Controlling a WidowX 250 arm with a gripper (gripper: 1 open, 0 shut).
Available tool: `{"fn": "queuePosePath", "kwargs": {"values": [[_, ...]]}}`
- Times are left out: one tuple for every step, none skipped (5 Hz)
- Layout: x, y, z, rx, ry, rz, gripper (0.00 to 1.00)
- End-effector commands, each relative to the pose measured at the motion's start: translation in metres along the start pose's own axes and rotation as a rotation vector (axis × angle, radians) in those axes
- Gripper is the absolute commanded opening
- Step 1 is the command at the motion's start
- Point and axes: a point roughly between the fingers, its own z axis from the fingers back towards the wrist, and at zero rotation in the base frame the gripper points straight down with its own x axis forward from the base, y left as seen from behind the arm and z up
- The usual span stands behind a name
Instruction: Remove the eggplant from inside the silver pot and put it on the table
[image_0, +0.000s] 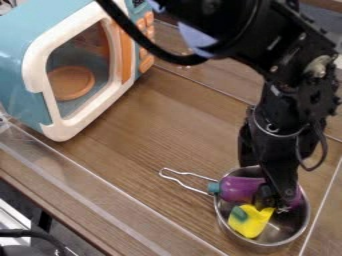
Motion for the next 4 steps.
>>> {"fn": "queuePosePath", "kwargs": {"values": [[0.0062,0.0041,0.0135,0.015,-0.057,0.017,1.00],[0.0069,0.0053,0.0136,0.012,-0.060,0.033,1.00],[0.0076,0.0065,0.0132,0.008,-0.062,0.048,1.00],[0.0018,0.0045,0.0101,-0.018,-0.057,0.056,1.00]]}}
